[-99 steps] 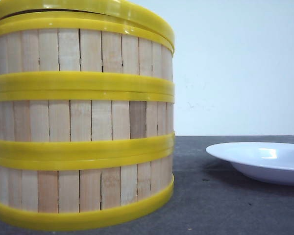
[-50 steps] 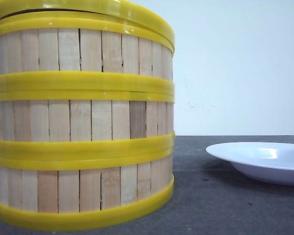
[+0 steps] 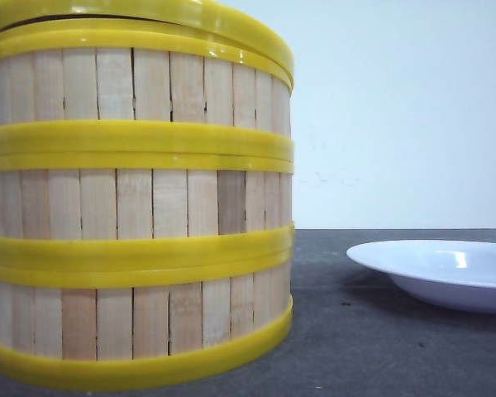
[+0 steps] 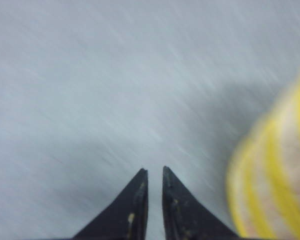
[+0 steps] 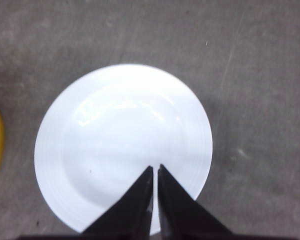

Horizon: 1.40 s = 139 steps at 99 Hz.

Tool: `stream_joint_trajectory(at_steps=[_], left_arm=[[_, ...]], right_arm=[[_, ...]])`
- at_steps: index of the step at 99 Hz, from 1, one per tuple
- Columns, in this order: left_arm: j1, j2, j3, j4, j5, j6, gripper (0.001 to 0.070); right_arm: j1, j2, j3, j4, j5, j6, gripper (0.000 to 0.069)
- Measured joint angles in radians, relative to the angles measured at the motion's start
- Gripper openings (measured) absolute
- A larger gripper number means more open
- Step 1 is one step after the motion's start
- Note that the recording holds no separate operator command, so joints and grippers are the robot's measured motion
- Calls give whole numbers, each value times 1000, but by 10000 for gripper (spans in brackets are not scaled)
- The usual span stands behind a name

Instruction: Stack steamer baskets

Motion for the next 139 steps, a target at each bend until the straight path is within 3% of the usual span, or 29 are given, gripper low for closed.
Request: stream_joint_trajectory(at_steps=[18,43,65,72,139], left_arm=[[33,-252,-303,198,0,2,25],[34,-543,-605,301,1,-7,25],[34,-540,-678,455,4,-20,25],[34,-540,-704,523,31,-23,25],[33,-540,-703,525,34,-48,25]], right_arm=[[0,0,0,50,0,0,9],[0,0,0,110,0,0,9],[0,0,-1,162,0,0,9],[0,0,-1,172,0,0,9],[0,-1,-1,230,0,0,9]])
